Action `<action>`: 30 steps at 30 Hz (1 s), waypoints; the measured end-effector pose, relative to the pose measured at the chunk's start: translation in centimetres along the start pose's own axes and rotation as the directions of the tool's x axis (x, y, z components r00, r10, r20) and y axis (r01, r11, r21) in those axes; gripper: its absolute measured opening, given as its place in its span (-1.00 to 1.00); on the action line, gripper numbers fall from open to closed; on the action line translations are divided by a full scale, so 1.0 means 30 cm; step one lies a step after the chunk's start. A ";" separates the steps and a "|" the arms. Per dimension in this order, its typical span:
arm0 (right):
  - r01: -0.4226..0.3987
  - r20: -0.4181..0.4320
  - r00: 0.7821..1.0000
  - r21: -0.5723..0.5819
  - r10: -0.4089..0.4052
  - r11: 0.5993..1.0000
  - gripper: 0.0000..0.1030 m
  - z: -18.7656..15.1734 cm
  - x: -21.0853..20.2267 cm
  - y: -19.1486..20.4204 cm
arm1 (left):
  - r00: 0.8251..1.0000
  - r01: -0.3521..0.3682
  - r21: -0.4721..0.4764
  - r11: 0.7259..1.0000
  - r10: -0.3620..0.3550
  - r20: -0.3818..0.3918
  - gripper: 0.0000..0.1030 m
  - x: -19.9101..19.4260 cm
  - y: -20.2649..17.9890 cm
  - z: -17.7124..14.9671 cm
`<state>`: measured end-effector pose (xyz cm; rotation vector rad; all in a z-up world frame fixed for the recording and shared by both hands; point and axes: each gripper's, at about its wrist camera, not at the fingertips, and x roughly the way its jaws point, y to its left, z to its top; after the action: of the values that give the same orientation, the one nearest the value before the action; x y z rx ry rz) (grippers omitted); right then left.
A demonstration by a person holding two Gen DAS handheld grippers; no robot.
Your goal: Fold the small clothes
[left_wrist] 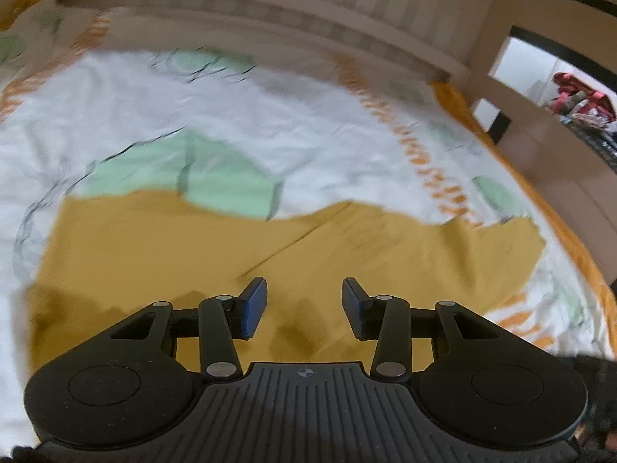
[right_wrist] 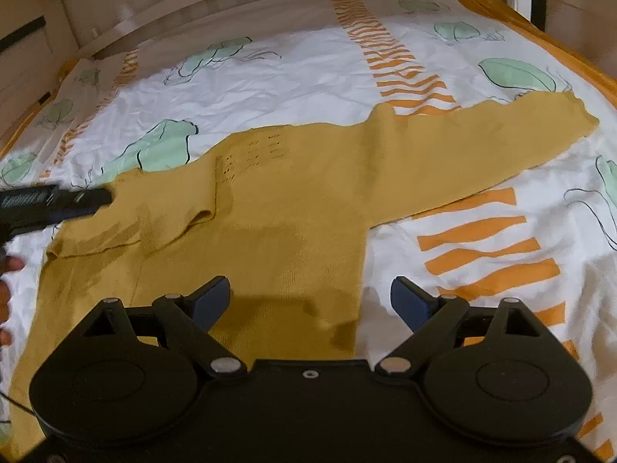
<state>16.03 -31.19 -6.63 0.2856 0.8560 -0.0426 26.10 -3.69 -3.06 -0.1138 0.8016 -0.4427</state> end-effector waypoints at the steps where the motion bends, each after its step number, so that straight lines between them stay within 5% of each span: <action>1: -0.001 0.003 1.000 -0.007 0.001 1.000 0.77 -0.006 0.003 0.005 | 1.000 -0.023 0.000 1.000 0.023 -0.011 -0.19 -0.016 0.031 -0.018; 6: -0.028 0.021 0.999 -0.024 0.029 0.999 0.77 -0.029 0.024 0.025 | 0.985 -0.168 0.046 0.985 0.170 -0.041 -0.19 -0.065 0.163 -0.106; 9: -0.021 0.050 0.998 -0.047 0.023 0.999 0.77 -0.046 0.032 0.046 | 0.976 -0.215 -0.002 0.977 0.214 -0.046 -0.19 -0.079 0.255 -0.151; 13: 0.019 0.099 0.995 -0.083 -0.011 0.996 0.77 -0.054 0.035 0.088 | 0.980 -0.196 -0.129 0.972 0.191 -0.047 -0.20 -0.070 0.357 -0.204; 19: 0.052 0.145 0.989 -0.174 -0.027 0.983 0.77 -0.017 0.050 0.219 | 0.987 -0.158 -0.179 0.971 0.161 0.004 -0.14 -0.055 0.373 -0.224; 23: 0.058 0.176 0.984 -0.259 -0.012 0.964 0.74 0.018 0.104 0.361 | 0.986 -0.162 -0.210 0.964 0.166 0.003 0.08 -0.055 0.365 -0.228; 30: 0.076 0.172 0.985 -0.427 -0.001 0.901 0.23 0.033 0.259 0.602 | 0.981 -0.192 -0.203 0.960 0.193 -0.015 0.18 -0.039 0.350 -0.221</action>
<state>24.58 -13.50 -7.67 -0.1537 0.6812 0.0862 24.21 6.72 -9.65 -0.2250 0.8436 -0.1747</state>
